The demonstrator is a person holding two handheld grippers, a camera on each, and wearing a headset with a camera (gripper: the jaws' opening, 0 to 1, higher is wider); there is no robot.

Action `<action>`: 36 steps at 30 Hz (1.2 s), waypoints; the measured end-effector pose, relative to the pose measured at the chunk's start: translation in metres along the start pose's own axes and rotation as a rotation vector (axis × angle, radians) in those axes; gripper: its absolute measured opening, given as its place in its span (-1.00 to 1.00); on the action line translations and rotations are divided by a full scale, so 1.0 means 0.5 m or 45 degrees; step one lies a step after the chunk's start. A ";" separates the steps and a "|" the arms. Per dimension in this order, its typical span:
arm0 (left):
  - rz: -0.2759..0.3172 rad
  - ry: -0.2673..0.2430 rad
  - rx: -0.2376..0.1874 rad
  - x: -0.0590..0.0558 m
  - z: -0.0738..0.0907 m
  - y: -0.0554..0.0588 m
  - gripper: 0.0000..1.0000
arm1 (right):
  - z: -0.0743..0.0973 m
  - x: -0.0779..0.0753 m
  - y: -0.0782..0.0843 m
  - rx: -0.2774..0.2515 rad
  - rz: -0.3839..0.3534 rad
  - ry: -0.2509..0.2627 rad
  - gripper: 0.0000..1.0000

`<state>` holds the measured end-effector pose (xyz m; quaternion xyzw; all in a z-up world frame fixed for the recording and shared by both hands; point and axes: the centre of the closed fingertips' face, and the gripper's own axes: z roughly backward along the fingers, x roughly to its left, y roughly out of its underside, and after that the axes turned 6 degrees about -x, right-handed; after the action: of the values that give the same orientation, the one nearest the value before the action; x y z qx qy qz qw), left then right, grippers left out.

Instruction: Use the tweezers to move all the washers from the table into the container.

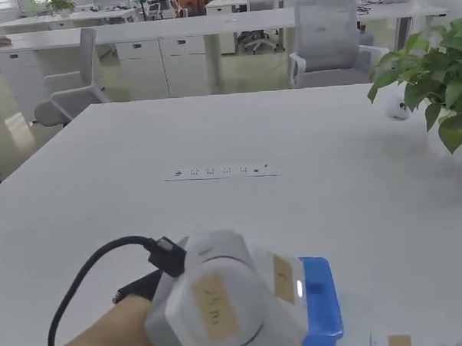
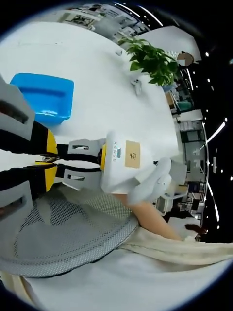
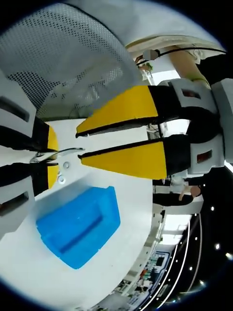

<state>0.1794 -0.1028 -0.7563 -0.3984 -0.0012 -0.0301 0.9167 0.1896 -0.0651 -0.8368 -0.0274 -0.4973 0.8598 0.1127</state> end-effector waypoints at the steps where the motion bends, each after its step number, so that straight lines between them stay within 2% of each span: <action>1: 0.001 0.005 -0.004 -0.003 0.001 -0.002 -0.87 | -0.002 0.002 -0.001 0.005 0.017 0.000 -0.92; 3: -0.017 0.009 -0.002 -0.007 -0.003 -0.002 -0.83 | -0.004 0.007 -0.001 0.013 0.046 -0.004 -0.92; 6: -0.047 0.004 0.042 -0.007 -0.008 0.009 -0.99 | -0.004 0.008 -0.001 0.019 0.066 -0.005 -0.92; 8: -0.058 -0.009 0.047 -0.004 -0.010 0.011 -1.00 | -0.003 0.007 -0.001 0.019 0.066 -0.001 -0.92; 16: -0.033 0.018 0.048 -0.007 -0.008 0.011 -1.00 | -0.004 0.008 -0.001 0.017 0.072 -0.003 -0.90; 21: -0.021 0.007 0.057 -0.002 -0.006 0.013 -1.00 | -0.002 0.014 -0.001 0.025 0.070 -0.025 -0.75; 24: -0.015 0.024 0.061 -0.006 -0.006 0.015 -1.00 | 0.003 0.020 0.000 0.030 0.087 -0.032 -0.73; 31: -0.035 0.014 0.099 -0.003 -0.010 0.027 -1.00 | 0.017 0.008 -0.004 0.012 0.061 -0.007 -0.84; 34: 0.003 0.009 0.070 -0.007 -0.015 0.028 -1.00 | 0.016 0.012 -0.005 0.010 0.049 -0.024 -0.90; 36: 0.009 0.007 0.074 -0.009 -0.019 0.035 -1.00 | 0.015 0.012 -0.006 0.008 0.047 -0.019 -0.91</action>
<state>0.1759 -0.0976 -0.7758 -0.3716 0.0020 -0.0280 0.9279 0.1828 -0.0686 -0.8303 -0.0297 -0.4948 0.8635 0.0933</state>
